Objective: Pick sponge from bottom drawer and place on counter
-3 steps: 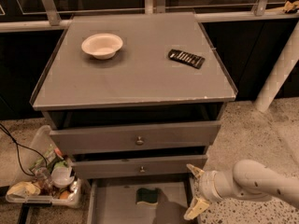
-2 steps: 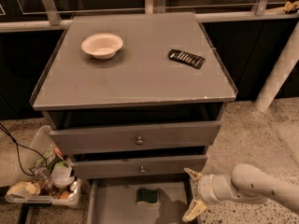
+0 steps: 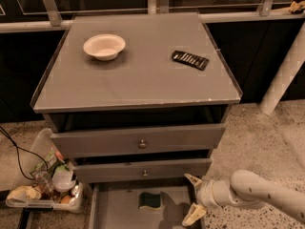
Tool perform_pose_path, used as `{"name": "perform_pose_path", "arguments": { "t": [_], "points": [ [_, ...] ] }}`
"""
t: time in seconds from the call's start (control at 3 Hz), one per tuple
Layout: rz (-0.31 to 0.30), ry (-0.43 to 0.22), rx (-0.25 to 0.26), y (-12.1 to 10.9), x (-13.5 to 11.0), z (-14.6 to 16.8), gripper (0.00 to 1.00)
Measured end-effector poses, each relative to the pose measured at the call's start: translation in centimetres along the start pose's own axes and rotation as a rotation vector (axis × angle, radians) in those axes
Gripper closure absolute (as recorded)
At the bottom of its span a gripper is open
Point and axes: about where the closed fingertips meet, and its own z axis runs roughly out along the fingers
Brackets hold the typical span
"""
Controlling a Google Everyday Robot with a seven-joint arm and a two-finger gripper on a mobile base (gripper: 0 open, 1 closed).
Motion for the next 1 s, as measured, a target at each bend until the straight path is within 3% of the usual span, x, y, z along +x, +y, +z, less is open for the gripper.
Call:
{"name": "perform_pose_path", "arguments": {
  "t": [0.33, 1.0],
  "points": [
    [0.016, -0.015, -0.005, -0.1, 1.0, 1.5, 0.0],
    [0.047, -0.059, -0.01, -1.4, 6.1, 7.9, 0.0]
  ]
}}
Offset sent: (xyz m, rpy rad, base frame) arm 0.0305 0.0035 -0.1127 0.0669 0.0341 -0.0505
